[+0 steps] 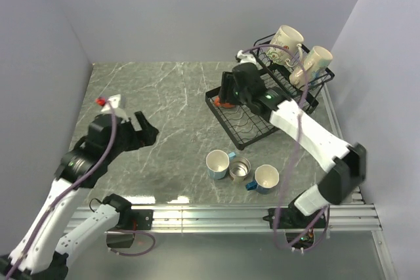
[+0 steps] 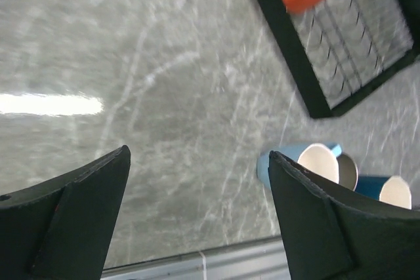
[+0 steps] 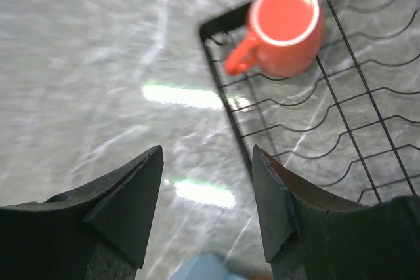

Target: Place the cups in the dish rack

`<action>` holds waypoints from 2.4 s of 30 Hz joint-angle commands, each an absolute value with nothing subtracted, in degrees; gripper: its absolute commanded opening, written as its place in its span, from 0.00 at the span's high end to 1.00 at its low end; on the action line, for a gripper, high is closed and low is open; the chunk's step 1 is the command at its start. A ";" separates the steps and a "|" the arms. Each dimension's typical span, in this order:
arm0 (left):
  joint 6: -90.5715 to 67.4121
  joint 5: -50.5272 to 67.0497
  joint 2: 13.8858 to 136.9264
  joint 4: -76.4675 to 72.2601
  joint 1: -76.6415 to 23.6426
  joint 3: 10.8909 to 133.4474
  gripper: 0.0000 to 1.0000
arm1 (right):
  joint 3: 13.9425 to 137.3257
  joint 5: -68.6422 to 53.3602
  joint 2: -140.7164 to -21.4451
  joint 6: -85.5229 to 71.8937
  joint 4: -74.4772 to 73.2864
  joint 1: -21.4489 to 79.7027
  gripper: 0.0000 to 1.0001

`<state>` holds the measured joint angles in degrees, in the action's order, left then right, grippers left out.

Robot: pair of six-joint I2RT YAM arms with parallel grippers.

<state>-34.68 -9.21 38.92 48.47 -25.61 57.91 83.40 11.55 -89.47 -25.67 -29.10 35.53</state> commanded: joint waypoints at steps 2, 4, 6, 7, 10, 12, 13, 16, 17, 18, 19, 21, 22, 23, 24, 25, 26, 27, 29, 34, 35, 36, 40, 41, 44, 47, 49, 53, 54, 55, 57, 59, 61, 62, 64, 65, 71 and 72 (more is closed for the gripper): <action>-34.28 3.65 47.62 38.86 -26.28 53.98 0.07 | 78.77 13.27 -78.50 -27.15 -35.06 36.65 0.36; -34.02 8.50 52.61 35.26 -26.89 53.09 0.05 | 76.91 12.75 -73.60 -29.35 -37.52 36.56 0.36; -34.10 13.85 56.32 33.58 -28.64 52.56 0.05 | 73.58 11.69 -69.89 -31.45 -38.93 36.74 0.36; -34.28 14.58 59.47 31.75 -29.61 52.21 0.05 | 72.35 11.34 -66.13 -31.99 -39.37 36.74 0.36; -34.80 14.94 64.14 27.53 -34.79 51.16 0.06 | 67.86 10.99 -59.17 -34.27 -41.65 36.83 0.36; -35.07 15.90 66.08 24.71 -37.96 50.63 0.06 | 65.31 11.16 -56.26 -35.50 -43.93 36.83 0.37; -35.42 15.56 68.44 23.91 -38.93 50.71 0.07 | 64.69 11.60 -53.64 -35.86 -44.73 36.74 0.37; -35.07 14.86 74.41 23.55 -42.09 53.52 0.09 | 62.58 13.27 -49.49 -37.35 -47.54 36.83 0.37; -34.81 14.42 76.01 24.34 -43.67 55.44 0.11 | 61.88 13.71 -48.61 -37.61 -48.07 36.74 0.37; -34.72 13.63 77.42 24.95 -44.46 56.42 0.12 | 61.61 14.06 -47.99 -37.97 -49.03 36.74 0.37; -34.54 11.71 79.95 25.57 -45.26 57.30 0.15 | 61.44 14.67 -46.86 -38.23 -49.39 36.83 0.37; -34.80 8.81 82.52 28.38 -47.28 59.76 0.17 | 61.17 14.85 -45.88 -38.49 -50.27 36.83 0.37; -35.07 7.31 84.53 29.00 -47.81 60.37 0.19 | 61.26 15.29 -45.70 -38.50 -50.53 36.83 0.37; -35.24 5.99 85.33 29.61 -48.33 60.90 0.21 | 61.35 15.38 -45.62 -38.58 -50.71 36.74 0.37; -35.59 5.37 85.95 29.79 -48.51 60.91 0.24 | 61.43 15.38 -45.44 -38.67 -51.06 36.83 0.37; -36.64 5.19 86.83 29.53 -48.52 60.82 0.49 | 61.52 15.55 -45.35 -38.58 -51.15 36.74 0.37; -37.00 5.97 87.27 29.18 -48.60 60.56 0.58 | 61.61 15.56 -45.35 -38.76 -51.24 36.74 0.37; -37.79 6.50 87.62 28.40 -48.60 60.38 0.64 | 61.70 15.56 -45.26 -38.76 -51.41 36.74 0.38; -38.41 7.90 88.85 27.78 -48.52 60.03 0.69 | 61.70 15.56 -45.09 -38.76 -51.50 36.74 0.37; -38.50 9.67 89.30 26.89 -48.52 59.94 0.97 | 61.70 15.03 -44.83 -38.50 -51.59 36.74 0.38; -38.15 9.84 89.21 27.33 -48.52 60.46 0.99 | 61.79 14.33 -44.74 -38.24 -51.42 36.83 0.38; -37.10 10.45 88.86 27.77 -48.52 60.90 1.00 | 61.70 13.63 -44.39 -37.88 -50.37 36.74 0.37; -34.89 11.95 85.09 30.84 -47.38 62.40 1.00 | 60.82 5.21 -42.63 -35.34 -43.26 36.83 0.37; -34.81 12.39 84.03 31.89 -45.89 62.58 1.00 | 60.21 3.27 -42.37 -34.90 -41.50 36.74 0.36; -34.37 17.04 79.47 32.60 -41.23 61.96 1.00 | 59.68 -4.11 -42.27 -34.11 -35.78 36.74 0.36; -33.66 29.55 75.07 31.03 -36.15 61.35 1.00 | 59.50 -11.67 -43.59 -32.96 -31.04 36.74 0.36; -34.45 36.27 72.17 27.35 -34.72 61.00 0.99 | 59.68 -14.93 -44.91 -32.52 -28.31 36.83 0.36; -40.59 53.92 68.56 15.76 -34.01 58.72 0.99 | 60.64 -22.04 -47.28 -31.64 -24.00 36.83 0.35; -44.17 55.62 67.42 13.47 -34.10 58.10 1.00 | 60.82 -22.93 -48.33 -31.73 -21.99 36.74 0.35; -45.86 56.85 67.06 9.10 -34.01 57.40 1.00 | 61.26 -23.98 -48.95 -31.82 -20.84 36.74 0.35; -50.59 59.40 66.27 5.12 -34.01 55.90 1.00 | 61.52 -26.18 -50.79 -32.52 -18.12 36.74 0.36; -54.30 60.64 65.75 -1.89 -34.01 54.23 0.99 | 62.57 -27.07 -52.20 -32.78 -17.14 36.74 0.37; -59.22 61.70 65.22 -6.39 -34.01 52.92 0.99 | 63.10 -28.21 -53.17 -33.22 -15.39 36.83 0.37; -60.98 61.79 64.95 -11.29 -34.01 52.30 0.99 | 63.11 -28.56 -53.35 -34.01 -14.68 36.74 0.38; -67.30 61.79 64.51 -17.46 -33.93 50.20 0.99 | 62.84 -29.70 -53.35 -34.89 -12.57 36.83 0.38; -69.50 61.44 64.51 -20.97 -33.93 49.49 1.00 | 62.67 -29.97 -53.35 -35.76 -12.05 36.74 0.39; -94.26 57.49 68.72 -54.46 -34.01 43.69 0.99 | 57.75 -29.62 -49.76 -41.47 -4.76 36.74 0.62; -96.13 57.13 70.30 -60.58 -34.01 43.42 0.99 | 57.05 -29.27 -49.31 -42.35 -3.96 36.74 0.67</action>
